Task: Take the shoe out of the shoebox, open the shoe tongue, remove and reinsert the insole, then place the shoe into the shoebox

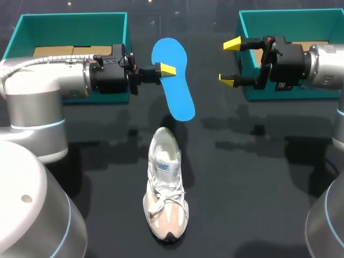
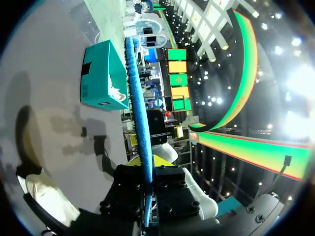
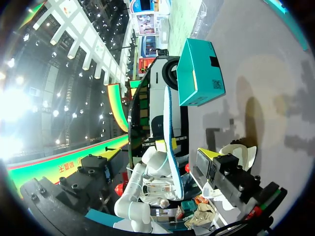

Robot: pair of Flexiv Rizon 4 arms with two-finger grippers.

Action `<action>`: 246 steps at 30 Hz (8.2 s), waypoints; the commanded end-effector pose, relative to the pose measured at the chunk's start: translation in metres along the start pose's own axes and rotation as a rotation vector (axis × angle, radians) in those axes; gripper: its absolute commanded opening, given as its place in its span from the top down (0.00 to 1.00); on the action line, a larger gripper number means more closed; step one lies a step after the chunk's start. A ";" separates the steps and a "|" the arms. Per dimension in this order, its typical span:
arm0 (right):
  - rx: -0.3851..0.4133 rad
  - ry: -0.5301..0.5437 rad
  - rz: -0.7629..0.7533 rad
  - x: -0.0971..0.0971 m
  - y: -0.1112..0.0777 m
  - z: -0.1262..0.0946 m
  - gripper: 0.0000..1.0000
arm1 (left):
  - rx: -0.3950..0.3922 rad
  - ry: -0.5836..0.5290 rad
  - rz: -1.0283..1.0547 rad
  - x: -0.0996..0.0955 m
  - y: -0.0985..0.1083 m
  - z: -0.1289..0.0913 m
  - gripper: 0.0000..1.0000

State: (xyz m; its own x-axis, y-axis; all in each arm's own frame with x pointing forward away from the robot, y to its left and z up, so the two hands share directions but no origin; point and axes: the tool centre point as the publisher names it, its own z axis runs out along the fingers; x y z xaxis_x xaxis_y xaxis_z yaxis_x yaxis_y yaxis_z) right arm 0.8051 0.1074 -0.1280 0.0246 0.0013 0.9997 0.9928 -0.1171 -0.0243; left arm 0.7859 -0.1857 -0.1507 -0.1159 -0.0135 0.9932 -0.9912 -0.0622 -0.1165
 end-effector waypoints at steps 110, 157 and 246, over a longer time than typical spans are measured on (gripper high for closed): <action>-0.069 -1.030 -0.071 0.094 -0.046 0.080 0.00 | -0.014 -0.004 -0.012 -0.009 -0.002 0.015 1.00; -0.007 -0.182 0.060 0.002 -0.032 0.016 0.00 | -0.014 -0.004 -0.012 -0.009 -0.002 0.015 1.00; -0.021 -0.087 0.090 -0.009 -0.039 0.034 0.00 | 0.010 0.221 2.183 0.019 -0.018 -0.027 1.00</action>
State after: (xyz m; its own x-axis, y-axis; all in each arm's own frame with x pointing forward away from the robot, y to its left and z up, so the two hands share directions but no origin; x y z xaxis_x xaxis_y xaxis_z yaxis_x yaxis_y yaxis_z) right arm 0.7698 0.1440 -0.1354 0.1242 0.0741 0.9895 0.9838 -0.1392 -0.1130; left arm 0.7950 -0.1544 -0.1278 -0.7645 0.0103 -0.6445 0.6392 -0.1168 -0.7601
